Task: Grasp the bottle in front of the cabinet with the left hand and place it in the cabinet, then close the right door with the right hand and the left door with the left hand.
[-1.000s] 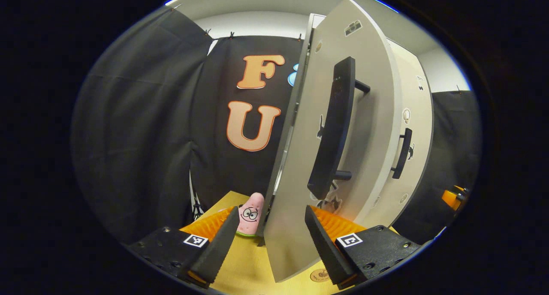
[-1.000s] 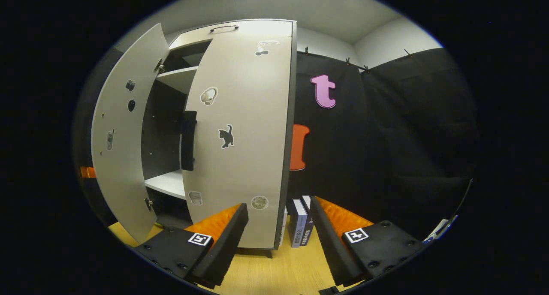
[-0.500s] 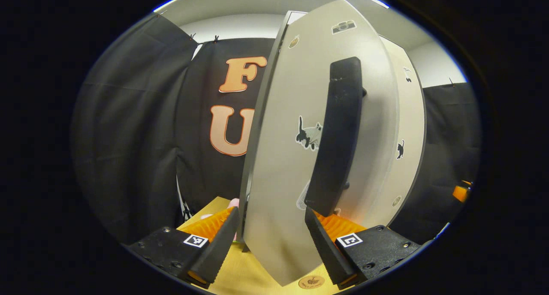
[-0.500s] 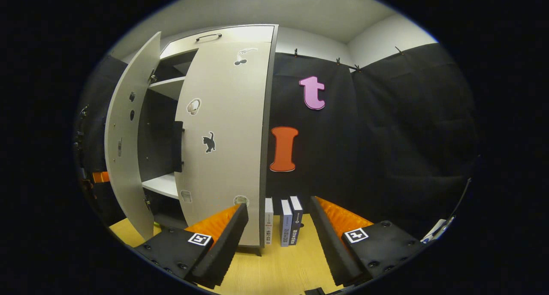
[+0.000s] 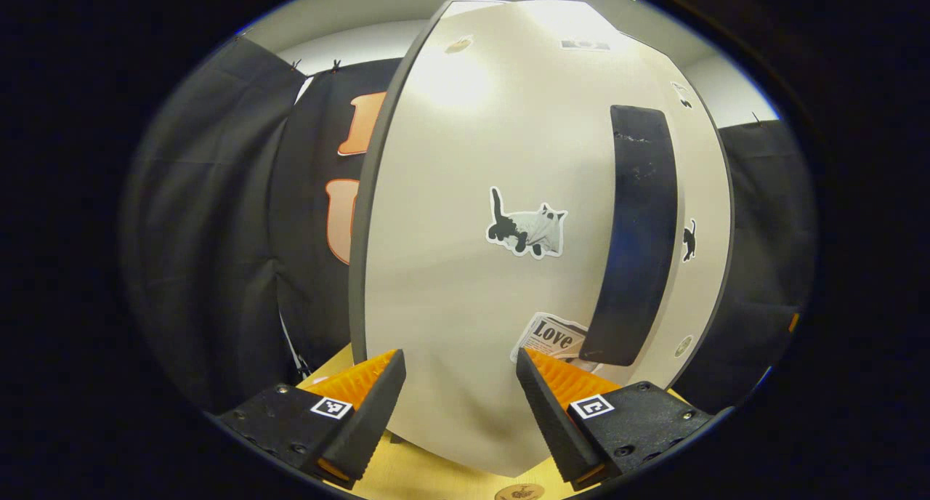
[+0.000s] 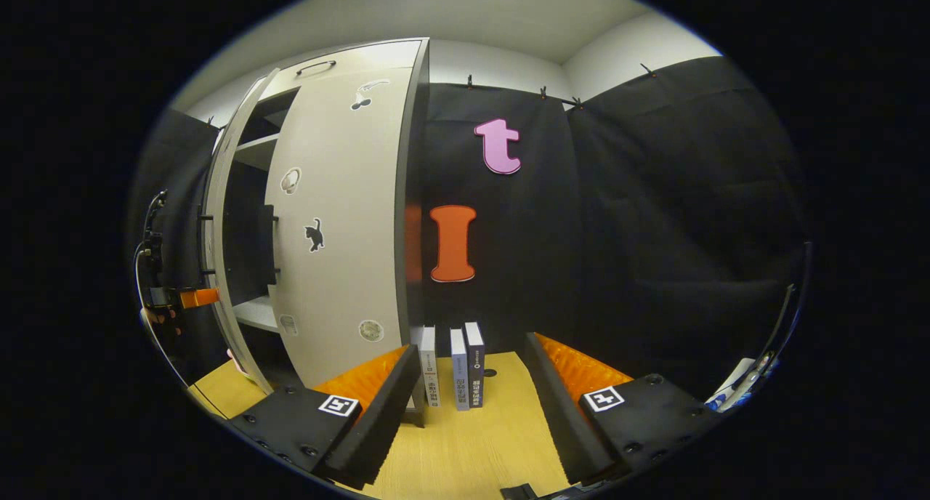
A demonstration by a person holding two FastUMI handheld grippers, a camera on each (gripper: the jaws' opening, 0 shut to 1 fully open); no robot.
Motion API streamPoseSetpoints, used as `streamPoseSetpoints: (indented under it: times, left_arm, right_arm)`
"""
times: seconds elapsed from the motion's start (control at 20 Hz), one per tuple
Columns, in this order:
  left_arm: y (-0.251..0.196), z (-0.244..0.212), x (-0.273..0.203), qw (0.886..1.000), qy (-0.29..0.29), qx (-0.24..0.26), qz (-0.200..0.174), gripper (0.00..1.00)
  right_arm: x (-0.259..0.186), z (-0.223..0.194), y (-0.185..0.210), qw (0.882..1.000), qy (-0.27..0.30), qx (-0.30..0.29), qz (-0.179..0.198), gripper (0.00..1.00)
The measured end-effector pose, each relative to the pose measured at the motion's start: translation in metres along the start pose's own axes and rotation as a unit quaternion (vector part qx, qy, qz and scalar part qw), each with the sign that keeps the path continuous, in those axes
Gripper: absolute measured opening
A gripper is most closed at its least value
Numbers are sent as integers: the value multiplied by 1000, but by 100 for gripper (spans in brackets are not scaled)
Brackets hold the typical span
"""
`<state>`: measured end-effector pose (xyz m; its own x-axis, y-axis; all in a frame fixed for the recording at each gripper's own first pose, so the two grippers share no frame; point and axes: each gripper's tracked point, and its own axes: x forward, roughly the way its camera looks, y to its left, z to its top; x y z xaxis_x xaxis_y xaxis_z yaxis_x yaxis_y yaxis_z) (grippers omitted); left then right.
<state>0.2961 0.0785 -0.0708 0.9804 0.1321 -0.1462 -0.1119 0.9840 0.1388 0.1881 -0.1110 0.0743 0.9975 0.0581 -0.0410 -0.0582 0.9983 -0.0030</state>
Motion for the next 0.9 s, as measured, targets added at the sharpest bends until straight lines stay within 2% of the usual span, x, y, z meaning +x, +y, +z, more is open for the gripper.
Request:
streamPoseSetpoints:
  times: [0.05,0.15,0.35,0.6,0.9]
  left_arm:
    - [0,0,0,1000,-1,0,1,94]
    - [0,0,1,1000,-1,-8,8,91]
    - [-1,-1,6,1000,3,-26,9,94]
    - [-2,-1,6,1000,9,-18,12,94]
    - [0,8,-36,999,30,-41,-5,94]
  right_arm:
    - [2,-1,-2,1000,1,1,0,96]
    - [8,-4,-8,1000,4,5,-1,96]
    - [16,-1,-12,1000,5,5,-1,96]
    - [22,0,-11,1000,7,2,3,96]
    - [26,17,0,1000,2,-24,15,96]
